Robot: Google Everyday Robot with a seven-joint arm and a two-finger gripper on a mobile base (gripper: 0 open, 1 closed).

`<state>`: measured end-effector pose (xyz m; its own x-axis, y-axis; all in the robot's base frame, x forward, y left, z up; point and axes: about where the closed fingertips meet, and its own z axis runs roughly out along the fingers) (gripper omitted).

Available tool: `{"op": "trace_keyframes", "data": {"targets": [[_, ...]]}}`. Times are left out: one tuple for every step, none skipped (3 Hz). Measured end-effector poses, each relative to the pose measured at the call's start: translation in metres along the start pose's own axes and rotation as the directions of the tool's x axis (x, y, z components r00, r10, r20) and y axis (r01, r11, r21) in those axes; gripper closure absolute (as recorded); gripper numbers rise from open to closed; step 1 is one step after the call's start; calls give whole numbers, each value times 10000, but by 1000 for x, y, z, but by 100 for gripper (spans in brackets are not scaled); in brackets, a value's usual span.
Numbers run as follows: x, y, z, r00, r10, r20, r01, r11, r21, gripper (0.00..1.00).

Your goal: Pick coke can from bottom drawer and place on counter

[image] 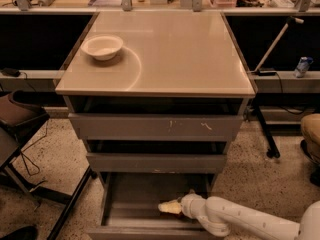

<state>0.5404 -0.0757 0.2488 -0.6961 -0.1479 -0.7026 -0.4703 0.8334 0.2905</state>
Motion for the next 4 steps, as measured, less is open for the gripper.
{"op": "trace_keyframes", "data": {"targets": [[31, -21, 5, 9980, 169, -614, -137, 9986, 514, 0], [31, -19, 6, 9980, 137, -619, -106, 9987, 492, 0], [42, -11, 26, 9942, 42, -1071, -10, 9995, 307, 0], [42, -11, 26, 9942, 42, -1071, -10, 9995, 306, 0]]}}
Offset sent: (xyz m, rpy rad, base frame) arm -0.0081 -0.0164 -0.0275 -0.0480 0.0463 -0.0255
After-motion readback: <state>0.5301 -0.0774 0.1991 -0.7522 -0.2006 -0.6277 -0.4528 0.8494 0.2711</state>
